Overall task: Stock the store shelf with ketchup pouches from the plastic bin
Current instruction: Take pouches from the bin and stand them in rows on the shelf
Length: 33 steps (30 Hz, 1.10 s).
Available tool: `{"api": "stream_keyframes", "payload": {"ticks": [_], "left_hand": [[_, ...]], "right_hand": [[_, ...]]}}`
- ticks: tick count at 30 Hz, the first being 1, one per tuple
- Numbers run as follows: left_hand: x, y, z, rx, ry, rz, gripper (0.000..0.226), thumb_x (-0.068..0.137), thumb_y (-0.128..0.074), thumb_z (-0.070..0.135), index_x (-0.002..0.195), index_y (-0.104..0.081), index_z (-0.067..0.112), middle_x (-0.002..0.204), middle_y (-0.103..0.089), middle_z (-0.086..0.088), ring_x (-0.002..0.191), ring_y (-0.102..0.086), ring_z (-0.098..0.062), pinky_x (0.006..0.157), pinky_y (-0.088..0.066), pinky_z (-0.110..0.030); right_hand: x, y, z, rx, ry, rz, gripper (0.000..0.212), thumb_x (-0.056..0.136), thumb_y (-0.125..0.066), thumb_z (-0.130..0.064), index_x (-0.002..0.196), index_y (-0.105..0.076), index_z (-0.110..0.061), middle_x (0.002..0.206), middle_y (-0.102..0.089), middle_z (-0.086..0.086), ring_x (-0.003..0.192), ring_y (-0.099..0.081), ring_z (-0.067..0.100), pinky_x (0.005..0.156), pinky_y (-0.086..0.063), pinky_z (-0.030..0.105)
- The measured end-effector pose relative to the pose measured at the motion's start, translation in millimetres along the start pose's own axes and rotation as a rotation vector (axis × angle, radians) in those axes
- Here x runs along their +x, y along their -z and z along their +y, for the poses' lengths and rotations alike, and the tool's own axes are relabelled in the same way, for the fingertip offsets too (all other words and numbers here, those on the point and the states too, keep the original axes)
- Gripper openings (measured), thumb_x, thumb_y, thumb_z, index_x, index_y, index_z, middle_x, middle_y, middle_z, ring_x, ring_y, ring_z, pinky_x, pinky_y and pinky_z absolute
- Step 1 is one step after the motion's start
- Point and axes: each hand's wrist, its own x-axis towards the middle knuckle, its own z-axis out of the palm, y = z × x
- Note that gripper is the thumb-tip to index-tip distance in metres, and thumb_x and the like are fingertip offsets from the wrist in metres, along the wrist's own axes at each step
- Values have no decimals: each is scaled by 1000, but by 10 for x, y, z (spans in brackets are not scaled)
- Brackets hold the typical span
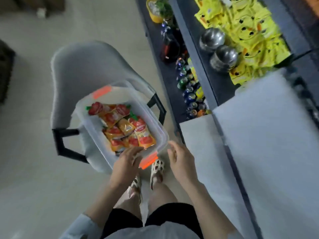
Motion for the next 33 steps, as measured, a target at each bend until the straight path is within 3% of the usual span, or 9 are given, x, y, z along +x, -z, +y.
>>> {"api": "stream_keyframes", "payload": {"ticks": [6,10,13,15,18,24,27,29,33], "left_hand": [[411,-68,-684,15,224,87,36,90,-63,13,125,-60,22,125,-60,1,103,-64,-22,85,-54,-36],[1008,-131,-1056,117,219,103,40,93,-58,15,133,-53,17,133,-53,-4,114,-57,-27,91,-48,-38],[1555,-105,-1313,267,206,113,50,93,-55,15,141,-43,14,144,-42,-10,129,-43,-31,104,-39,-43],[1930,-48,-1472,368,206,138,53,94,-52,16,145,-35,16,150,-33,-11,136,-32,-32,110,-33,-45],[2415,-14,-1668,526,214,130,57,94,-52,16,147,-28,14,156,-22,-12,143,-21,-34,115,-25,-47],[2900,-169,-1698,770,341,-24,55,98,-37,31,148,-25,10,143,-42,-16,128,-35,-40,103,-32,-48],[2876,-215,-1676,771,453,-74,60,93,-41,49,139,-36,11,135,-49,-21,126,-39,-41,102,-29,-46],[2819,-239,-1641,739,452,-33,63,88,-50,51,134,-42,9,130,-53,-20,121,-43,-40,100,-31,-46],[2629,-225,-1517,497,483,33,60,87,-60,43,131,-38,8,112,-63,-16,102,-59,-38,74,-44,-42]], "right_hand": [[1009,-1070,-8,-160,-156,-394,41,104,-45,-17,145,-46,-15,136,-59,6,127,-55,24,102,-41,32],[1597,-1826,222,-118,-352,-439,32,105,-38,-17,136,-46,-12,117,-58,11,121,-58,33,92,-45,38],[1795,-2191,374,-216,-413,-480,60,102,-45,-33,153,-20,-14,138,-52,15,129,-51,36,105,-44,47],[1840,-2306,420,-345,-391,-508,72,100,-52,-38,155,-15,-11,145,-47,17,131,-49,35,108,-43,48],[1885,-2347,443,-467,-346,-502,73,96,-63,-38,149,-24,-8,143,-49,17,128,-53,34,104,-46,43],[1936,-2186,383,-344,-384,-564,58,80,-81,-36,125,-51,-16,122,-66,4,111,-65,26,81,-47,30],[1892,-2187,446,-91,-501,-596,45,76,-82,-31,116,-65,-23,113,-72,-1,105,-68,22,85,-51,29],[1881,-2185,492,23,-576,-590,43,76,-81,-25,116,-65,-24,113,-71,-2,104,-67,21,89,-53,33],[1848,-2150,533,201,-679,-578,52,68,-85,-22,116,-64,-24,110,-72,-1,101,-69,22,95,-55,44]]}}
